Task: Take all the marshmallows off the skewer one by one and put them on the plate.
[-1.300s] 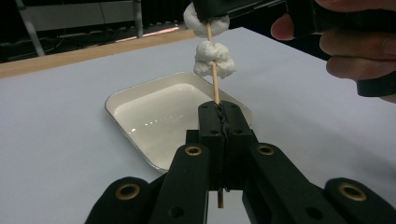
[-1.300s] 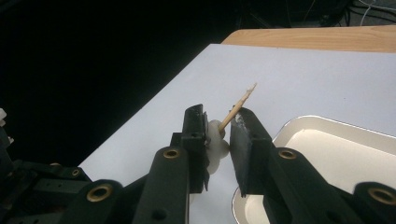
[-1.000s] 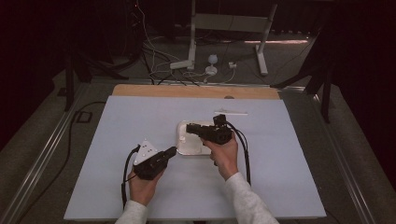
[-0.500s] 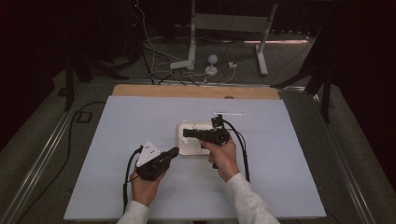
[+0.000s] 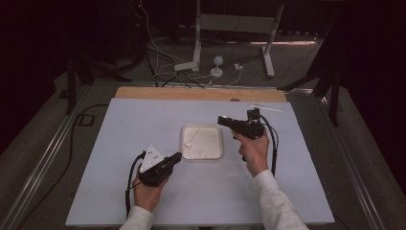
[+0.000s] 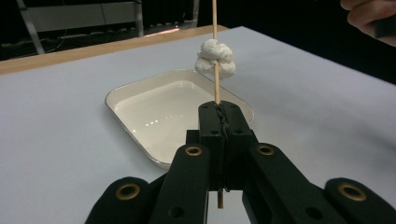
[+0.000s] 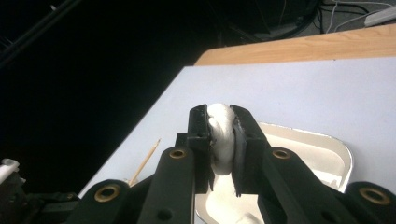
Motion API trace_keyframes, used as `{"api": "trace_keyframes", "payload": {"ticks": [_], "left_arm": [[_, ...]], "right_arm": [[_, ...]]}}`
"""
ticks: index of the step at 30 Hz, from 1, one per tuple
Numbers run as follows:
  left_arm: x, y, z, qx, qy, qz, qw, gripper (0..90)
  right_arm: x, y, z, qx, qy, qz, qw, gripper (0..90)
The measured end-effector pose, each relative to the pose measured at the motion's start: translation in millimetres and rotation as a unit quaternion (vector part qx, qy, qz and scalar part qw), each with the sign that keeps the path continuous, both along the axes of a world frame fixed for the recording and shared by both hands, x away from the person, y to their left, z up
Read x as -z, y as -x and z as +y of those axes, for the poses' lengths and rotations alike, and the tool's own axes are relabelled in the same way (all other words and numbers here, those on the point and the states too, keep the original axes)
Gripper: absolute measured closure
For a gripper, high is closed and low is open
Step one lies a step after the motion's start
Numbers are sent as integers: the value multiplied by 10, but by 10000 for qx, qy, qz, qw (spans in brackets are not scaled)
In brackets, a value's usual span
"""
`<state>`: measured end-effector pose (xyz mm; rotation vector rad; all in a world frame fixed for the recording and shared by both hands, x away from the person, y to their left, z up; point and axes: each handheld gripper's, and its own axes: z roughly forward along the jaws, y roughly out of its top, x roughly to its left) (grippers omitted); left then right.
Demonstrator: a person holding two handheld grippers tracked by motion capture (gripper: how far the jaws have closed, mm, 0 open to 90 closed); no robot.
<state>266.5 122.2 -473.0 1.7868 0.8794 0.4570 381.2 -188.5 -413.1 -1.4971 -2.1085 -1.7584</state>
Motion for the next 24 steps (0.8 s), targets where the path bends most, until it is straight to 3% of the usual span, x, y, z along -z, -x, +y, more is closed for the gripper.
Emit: {"api": "trace_keyframes", "payload": {"ticks": [9, 14, 21, 22, 23, 24], "left_arm": [[8, -15, 17, -49, -12, 51, 10000, 900], [14, -24, 25, -97, 19, 88, 9999, 900], [25, -39, 35, -123, 34, 130, 9998, 900], [24, -39, 34, -122, 41, 134, 9998, 900], [23, -40, 33, -118, 46, 138, 9998, 900], [24, -40, 32, -118, 51, 138, 9998, 900]], "right_arm": [[117, -12, 163, -213, 657, -140, 9975, 783], [238, -16, 285, -307, 1098, -145, 9934, 769], [448, -36, 393, -339, 1700, -15, 9849, 754], [467, -38, 402, -325, 1748, -2, 9841, 741], [492, -38, 419, -255, 1861, 37, 9822, 672], [492, -38, 419, -255, 1861, 37, 9822, 672]]}}
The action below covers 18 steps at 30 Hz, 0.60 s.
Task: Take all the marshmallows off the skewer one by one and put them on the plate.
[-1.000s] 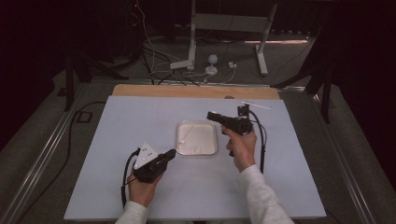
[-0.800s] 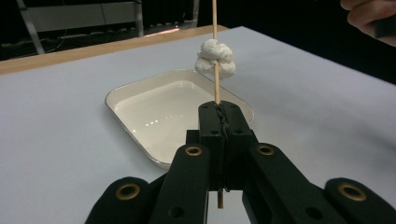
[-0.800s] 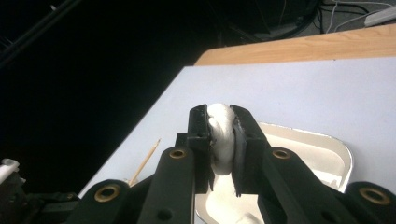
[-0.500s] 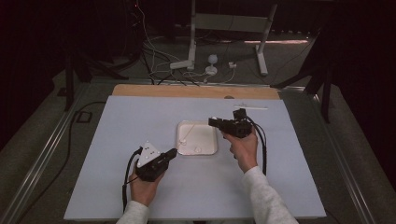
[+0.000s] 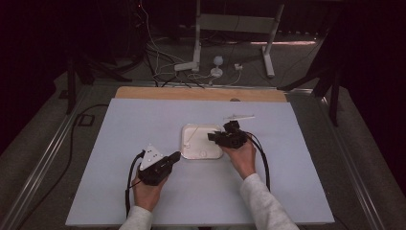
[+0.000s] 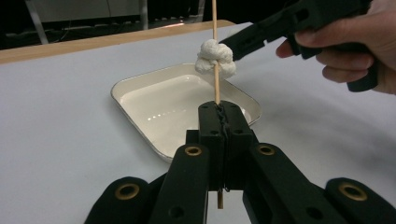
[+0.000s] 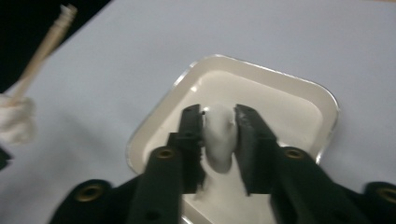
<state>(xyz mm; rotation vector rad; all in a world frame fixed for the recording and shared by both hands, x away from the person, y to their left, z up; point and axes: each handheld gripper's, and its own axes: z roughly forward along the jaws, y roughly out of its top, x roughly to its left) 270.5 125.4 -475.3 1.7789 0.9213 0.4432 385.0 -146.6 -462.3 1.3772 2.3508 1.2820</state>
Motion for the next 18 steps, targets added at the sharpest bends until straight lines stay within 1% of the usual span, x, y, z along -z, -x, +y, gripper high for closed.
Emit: {"api": "trace_keyframes", "payload": {"ticks": [2, 4, 5, 7, 8, 9, 10, 11, 12, 13, 14, 18], "left_arm": [[1, -1, -1, 4, -3, 9, 10000, 900], [2, -3, -2, 2, -12, 13, 10000, 900], [2, -3, -2, 0, -10, 15, 10000, 900], [0, -4, 0, -13, 6, 13, 10000, 900], [0, -6, 1, -24, 25, 14, 10000, 900], [1, -8, 3, -35, 32, 16, 10000, 900], [2, -11, 5, -42, 40, 13, 10000, 900], [1, -12, 6, -42, 42, 13, 10000, 900], [0, -11, 5, -49, 44, 9, 10000, 900], [-1, -11, 4, -52, 55, 8, 10000, 900], [-2, -10, 4, -55, 58, 7, 10000, 900], [-4, -7, 0, -61, 84, -2, 9999, 900]], "right_arm": [[12, 1, 12, 57, 82, 19, 9999, 591], [18, -4, 14, 131, 174, 14, 9998, 476], [22, -11, 8, 144, 163, 53, 9997, 433], [13, -8, -16, 168, 11, 100, 9998, 377], [-23, 27, -26, 112, -203, 58, 9997, 307], [-23, 27, -26, 112, -203, 58, 9997, 307], [-45, 52, -19, 39, -295, 35, 9995, 286], [-92, 113, 8, -163, -455, -5, 9988, 254], [-92, 113, 8, -163, -455, -5, 9988, 254], [-136, 174, 38, -357, -655, -13, 9972, 243], [-136, 174, 38, -357, -655, -13, 9972, 243], [-173, 275, 120, -656, -960, 37, 9932, 238]]}}
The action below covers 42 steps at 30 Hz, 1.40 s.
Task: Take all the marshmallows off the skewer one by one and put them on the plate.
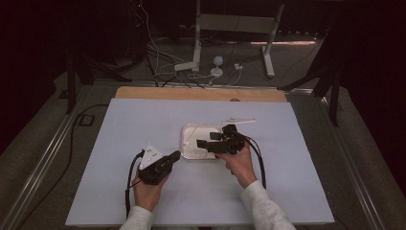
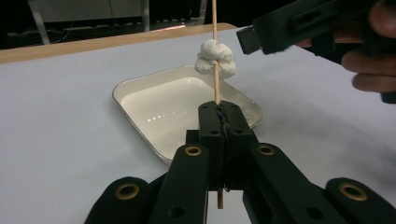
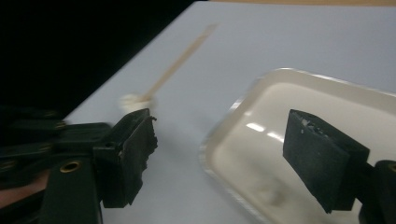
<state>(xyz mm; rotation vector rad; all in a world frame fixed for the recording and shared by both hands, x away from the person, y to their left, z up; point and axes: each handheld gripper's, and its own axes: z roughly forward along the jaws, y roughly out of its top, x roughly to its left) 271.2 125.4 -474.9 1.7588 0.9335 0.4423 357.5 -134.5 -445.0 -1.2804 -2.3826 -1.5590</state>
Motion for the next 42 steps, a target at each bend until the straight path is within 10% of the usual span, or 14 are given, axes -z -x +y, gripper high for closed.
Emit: {"api": "trace_keyframes", "payload": {"ticks": [9, 22, 34, 37, 42], "left_arm": [[-7, 11, -19, 94, 39, -84, 9999, 900], [-9, 24, -46, 252, 89, -187, 9995, 900], [-58, 51, -25, 353, 0, -320, 9989, 900], [-12, 74, 14, 421, -56, -276, 9987, 900], [-54, 68, -88, 551, -91, -380, 9977, 900]], "right_arm": [[78, 67, 213, -485, -414, 283, 9976, 424], [151, 15, 305, -617, -1280, 1049, 9843, 743], [-59, 2, 232, -448, -1224, 746, 9887, 788], [-155, -99, 5, 155, -1480, 607, 9870, 800], [-322, -164, -123, 152, -1121, 338, 9930, 799]]}}
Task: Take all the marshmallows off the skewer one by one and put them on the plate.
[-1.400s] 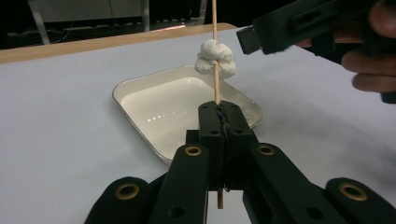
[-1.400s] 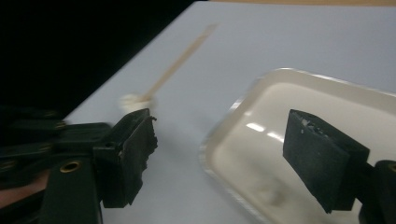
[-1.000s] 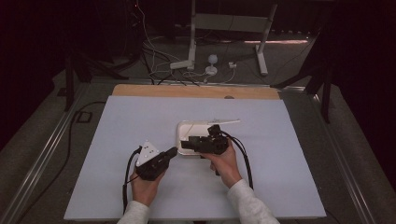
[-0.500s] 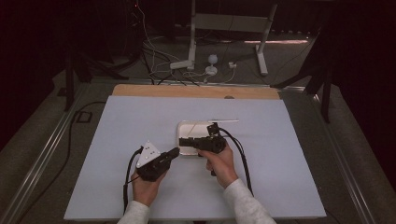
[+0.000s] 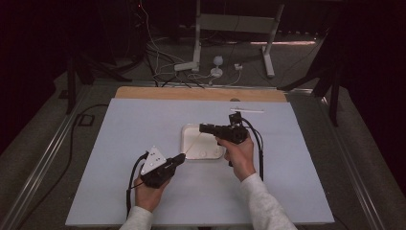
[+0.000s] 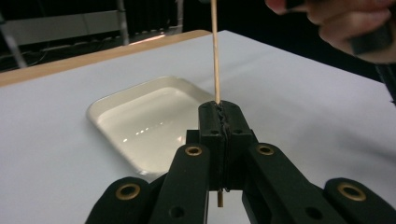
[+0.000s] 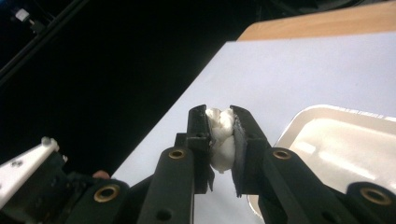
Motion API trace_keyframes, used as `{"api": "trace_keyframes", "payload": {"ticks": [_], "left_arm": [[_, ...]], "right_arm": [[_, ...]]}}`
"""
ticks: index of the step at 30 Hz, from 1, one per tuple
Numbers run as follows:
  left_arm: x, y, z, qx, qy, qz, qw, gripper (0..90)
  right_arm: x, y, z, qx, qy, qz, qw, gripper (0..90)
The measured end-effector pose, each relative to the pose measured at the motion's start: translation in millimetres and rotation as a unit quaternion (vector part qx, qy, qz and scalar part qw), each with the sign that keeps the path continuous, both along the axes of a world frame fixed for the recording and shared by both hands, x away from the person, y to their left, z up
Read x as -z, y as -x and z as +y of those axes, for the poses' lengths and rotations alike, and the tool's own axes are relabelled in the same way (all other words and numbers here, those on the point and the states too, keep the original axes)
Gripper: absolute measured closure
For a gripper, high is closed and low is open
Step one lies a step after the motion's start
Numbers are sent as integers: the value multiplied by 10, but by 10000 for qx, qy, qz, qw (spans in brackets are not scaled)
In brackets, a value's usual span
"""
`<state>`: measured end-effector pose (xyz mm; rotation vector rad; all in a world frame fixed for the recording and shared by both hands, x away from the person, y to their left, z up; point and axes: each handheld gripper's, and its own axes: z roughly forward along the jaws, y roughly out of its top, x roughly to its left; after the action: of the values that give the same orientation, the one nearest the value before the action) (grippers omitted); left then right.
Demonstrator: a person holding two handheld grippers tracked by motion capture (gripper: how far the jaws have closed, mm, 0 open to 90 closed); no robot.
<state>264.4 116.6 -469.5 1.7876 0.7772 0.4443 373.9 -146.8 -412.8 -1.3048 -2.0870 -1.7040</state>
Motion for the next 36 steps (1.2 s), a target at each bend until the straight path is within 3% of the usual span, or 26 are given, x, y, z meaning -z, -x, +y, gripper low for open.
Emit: {"api": "trace_keyframes", "payload": {"ticks": [2, 3, 4, 6, 8, 11, 23, 28, 36], "left_arm": [[-2, 14, 17, -56, -168, -12, 9998, 900], [23, 23, 42, -82, -331, 10, 9994, 900], [57, 25, 84, -156, -345, 63, 9993, 900], [78, -4, 166, -279, -129, 188, 9994, 900], [52, -27, 189, -326, 22, 175, 9993, 900], [39, -21, 166, -375, 23, 154, 9992, 900], [50, -44, 211, -517, 128, 198, 9984, 900], [54, -52, 201, -504, 151, 230, 9984, 900], [54, -51, 201, -512, 160, 230, 9983, 900]], "right_arm": [[-14, -14, -20, 119, 37, -58, 9999, 806], [-25, -17, -52, 335, 75, -143, 9993, 812], [-48, -36, -137, 585, -9, -177, 9981, 816], [-111, -88, -316, 714, -144, -169, 9972, 816], [-171, -76, -384, 608, 117, -269, 9977, 813], [-189, -46, -369, 450, 464, -395, 9971, 807], [82, -45, -157, 267, 1043, -404, 9934, 774], [225, -47, -61, 253, 1438, -399, 9885, 766], [338, -44, -17, 256, 1684, -395, 9846, 765]]}}
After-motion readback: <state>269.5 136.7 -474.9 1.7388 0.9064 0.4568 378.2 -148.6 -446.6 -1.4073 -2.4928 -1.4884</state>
